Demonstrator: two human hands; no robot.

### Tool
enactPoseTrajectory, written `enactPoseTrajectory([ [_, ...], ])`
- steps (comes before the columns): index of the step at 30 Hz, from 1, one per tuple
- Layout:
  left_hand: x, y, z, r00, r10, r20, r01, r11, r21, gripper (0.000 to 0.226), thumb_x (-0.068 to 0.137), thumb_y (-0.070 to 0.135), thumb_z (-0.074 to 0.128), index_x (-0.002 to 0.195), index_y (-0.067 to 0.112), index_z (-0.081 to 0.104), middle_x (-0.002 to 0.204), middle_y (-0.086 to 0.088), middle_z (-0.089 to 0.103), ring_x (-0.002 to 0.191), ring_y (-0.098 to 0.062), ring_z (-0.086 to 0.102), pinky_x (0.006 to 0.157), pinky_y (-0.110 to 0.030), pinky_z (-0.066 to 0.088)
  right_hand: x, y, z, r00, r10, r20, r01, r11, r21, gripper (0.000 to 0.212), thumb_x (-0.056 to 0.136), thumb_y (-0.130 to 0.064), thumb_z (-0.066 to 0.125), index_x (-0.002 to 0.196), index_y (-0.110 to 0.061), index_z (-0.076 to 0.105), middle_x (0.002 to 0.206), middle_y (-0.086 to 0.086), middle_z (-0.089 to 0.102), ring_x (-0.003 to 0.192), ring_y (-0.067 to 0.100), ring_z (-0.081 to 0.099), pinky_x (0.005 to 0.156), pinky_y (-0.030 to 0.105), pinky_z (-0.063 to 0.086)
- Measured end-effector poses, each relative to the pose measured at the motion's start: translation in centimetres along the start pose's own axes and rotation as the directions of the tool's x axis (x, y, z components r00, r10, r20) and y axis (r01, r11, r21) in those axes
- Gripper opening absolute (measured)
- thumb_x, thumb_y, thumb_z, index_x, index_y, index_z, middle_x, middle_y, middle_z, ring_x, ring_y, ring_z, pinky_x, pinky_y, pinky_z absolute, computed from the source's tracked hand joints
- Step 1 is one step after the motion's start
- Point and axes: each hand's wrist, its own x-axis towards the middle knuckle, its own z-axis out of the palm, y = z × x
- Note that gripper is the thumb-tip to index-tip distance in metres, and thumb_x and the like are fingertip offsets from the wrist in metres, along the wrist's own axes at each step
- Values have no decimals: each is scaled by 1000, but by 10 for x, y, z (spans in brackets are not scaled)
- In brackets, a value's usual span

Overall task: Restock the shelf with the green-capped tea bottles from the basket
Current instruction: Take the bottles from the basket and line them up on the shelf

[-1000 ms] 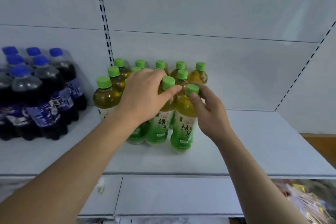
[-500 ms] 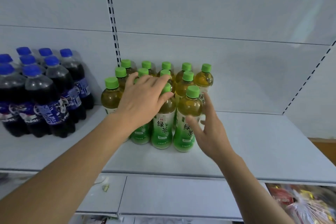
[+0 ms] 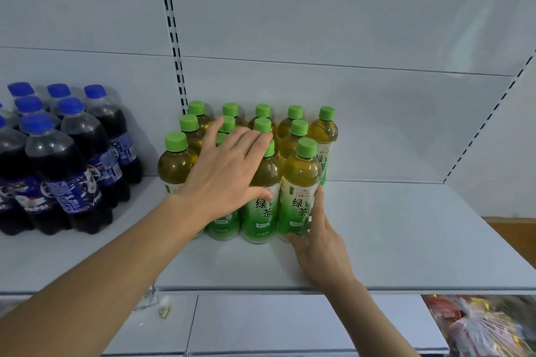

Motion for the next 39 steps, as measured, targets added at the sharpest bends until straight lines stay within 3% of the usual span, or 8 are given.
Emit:
enactPoseTrajectory([
  [6, -2, 1, 1, 997, 23, -70, -23, 1000, 2, 113, 76, 82, 70, 155, 6, 44, 147, -12, 60, 140, -32, 54, 124, -66, 27, 1, 0, 3, 1000, -8, -1, 8, 1000, -24, 113, 104, -45, 67, 171, -32, -22, 166, 10, 48, 130, 40, 65, 93, 50, 59],
  [11, -3, -1, 2, 997, 39, -72, -39, 999, 10, 112, 79, 80, 69, 157, 5, 42, 149, -14, 59, 142, -34, 52, 125, -69, 23, 2, -1, -4, 1000, -6, 20, 7, 999, -46, 115, 105, -42, 68, 169, -37, -27, 170, 6, 45, 137, 35, 62, 98, 47, 56],
  [17, -2, 1, 1, 997, 29, -75, -28, 999, 20, 112, 78, 79, 68, 158, 6, 41, 145, -14, 59, 139, -35, 54, 124, -67, 24, 2, -5, -4, 999, 8, 45, -4, 995, -97, 113, 106, -43, 65, 169, -30, -29, 170, 8, 44, 134, 38, 64, 96, 48, 57],
  [23, -4, 6, -7, 999, 2, -48, -1, 1000, 22, 117, 83, 88, 54, 168, 13, 24, 168, -12, 37, 155, -33, 35, 124, -74, 14, 2, -3, -8, 999, 27, 30, -24, 995, -94, 115, 103, -57, 65, 172, -29, -22, 172, 5, 41, 143, 32, 57, 106, 48, 56],
  [27, 3, 25, -16, 992, -4, -125, -3, 998, -56, 100, 95, 79, 49, 168, 13, 27, 172, -15, 32, 160, -34, 28, 125, -72, 14, -3, 1, -16, 998, 22, -64, -36, 974, -223, 107, 99, -70, 51, 175, -22, -6, 178, 8, 30, 159, 31, 38, 123, 50, 45],
  [30, 9, 51, -17, 982, 36, -185, -62, 989, -137, 86, 102, 68, 46, 166, 12, 34, 172, -17, 33, 161, -36, 27, 126, -69, 16, -15, 4, -31, 985, 34, -171, -95, 928, -361, 94, 102, -70, 41, 173, -14, 14, 177, 17, 32, 164, 39, 30, 127, 58, 38],
  [33, 13, 87, -7, 970, 91, -227, -142, 966, -216, 78, 105, 59, 48, 164, 9, 40, 170, -20, 37, 160, -38, 29, 127, -67, 18, -39, 14, -51, 968, 72, -239, -174, 880, -442, 86, 105, -65, 43, 171, -12, 26, 177, 20, 30, 166, 41, 23, 130, 60, 32],
  [39, 10, 181, 15, 942, 187, -278, -295, 857, -423, 71, 106, 50, 55, 160, 6, 46, 167, -21, 42, 158, -40, 34, 125, -65, 27, -116, 65, -95, 928, 247, -278, -364, 755, -545, 82, 110, -68, 33, 176, -21, 17, 184, 11, 9, 171, 33, -1, 136, 58, 13],
])
